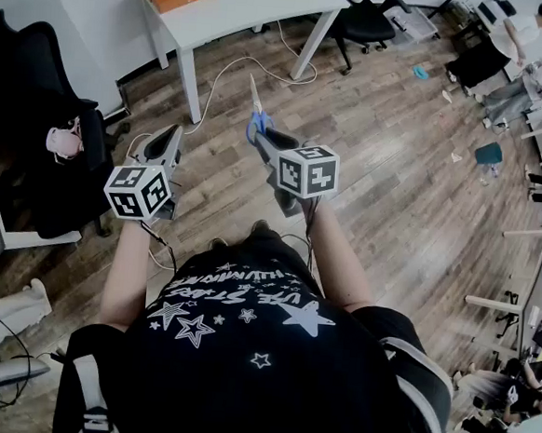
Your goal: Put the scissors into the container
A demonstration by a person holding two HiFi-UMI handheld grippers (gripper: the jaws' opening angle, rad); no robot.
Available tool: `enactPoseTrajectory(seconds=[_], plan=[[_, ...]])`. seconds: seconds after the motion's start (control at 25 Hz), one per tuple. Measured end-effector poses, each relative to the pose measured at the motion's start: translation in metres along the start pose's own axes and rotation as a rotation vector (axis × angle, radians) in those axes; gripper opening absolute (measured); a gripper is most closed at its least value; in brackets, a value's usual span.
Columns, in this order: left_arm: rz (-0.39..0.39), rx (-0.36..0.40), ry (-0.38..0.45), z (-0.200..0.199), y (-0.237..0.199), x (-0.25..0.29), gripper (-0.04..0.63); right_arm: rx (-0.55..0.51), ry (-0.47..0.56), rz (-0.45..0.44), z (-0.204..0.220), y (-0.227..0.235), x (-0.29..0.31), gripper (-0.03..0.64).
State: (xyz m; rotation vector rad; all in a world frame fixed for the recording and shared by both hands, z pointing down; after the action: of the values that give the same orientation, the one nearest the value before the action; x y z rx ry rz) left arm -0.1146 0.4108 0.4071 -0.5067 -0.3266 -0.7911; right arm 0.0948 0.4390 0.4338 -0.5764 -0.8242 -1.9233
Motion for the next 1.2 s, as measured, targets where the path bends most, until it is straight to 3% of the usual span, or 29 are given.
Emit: enactPoseTrajectory(seconds=[0.72,1.0,1.2], plan=[[-0.003,-0.055,-0.001,0.004,-0.039,-0.012,0.023,-0.004,-0.006,0.014,-0.013,-0.019,0.021,0.097],[-0.005,-0.058,-0.037,0.008,-0.044,0.006,0.023,0.042,-0.022,-0.018,-0.014,0.002,0.036,0.097],[-0.036,-0.062,-0.044,-0.007,-0.066,0.033,0.023,0.048,-0.031,-0.043,-0.038,0.027,0.066,0.097]])
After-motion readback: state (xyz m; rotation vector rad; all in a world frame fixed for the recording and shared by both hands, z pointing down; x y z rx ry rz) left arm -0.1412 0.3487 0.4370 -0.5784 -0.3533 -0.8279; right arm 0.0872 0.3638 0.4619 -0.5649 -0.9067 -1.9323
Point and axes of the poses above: the fingertips, and each gripper's own axes: x forward along the fingers, y to its right, z out of its underside, the point moved 4 cm from there along -x, backward along the fingers, and after that the axes turned 14 degrees about -y, right-handed, at the moved point
